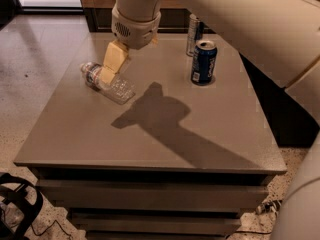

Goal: Place water bottle upright

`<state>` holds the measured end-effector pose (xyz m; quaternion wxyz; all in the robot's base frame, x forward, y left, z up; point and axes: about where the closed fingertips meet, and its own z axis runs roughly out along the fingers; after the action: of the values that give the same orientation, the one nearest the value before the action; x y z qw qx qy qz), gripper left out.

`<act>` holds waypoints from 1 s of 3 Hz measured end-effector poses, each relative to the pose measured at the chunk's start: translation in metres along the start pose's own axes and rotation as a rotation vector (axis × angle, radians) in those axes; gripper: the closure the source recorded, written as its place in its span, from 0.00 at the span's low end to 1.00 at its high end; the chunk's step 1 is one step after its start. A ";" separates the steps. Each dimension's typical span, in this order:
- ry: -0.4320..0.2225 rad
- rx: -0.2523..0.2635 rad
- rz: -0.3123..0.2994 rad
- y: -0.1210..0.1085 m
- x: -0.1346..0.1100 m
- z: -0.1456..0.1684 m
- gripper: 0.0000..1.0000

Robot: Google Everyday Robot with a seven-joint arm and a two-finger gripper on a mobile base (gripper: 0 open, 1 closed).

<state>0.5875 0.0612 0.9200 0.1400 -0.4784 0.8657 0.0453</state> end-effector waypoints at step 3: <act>0.014 -0.057 -0.125 0.008 -0.048 0.051 0.00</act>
Offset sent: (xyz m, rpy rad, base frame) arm 0.0291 0.0621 -0.0383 -0.0212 0.0454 0.1565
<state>0.6147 0.1155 0.8846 0.1229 -0.5355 0.8335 0.0580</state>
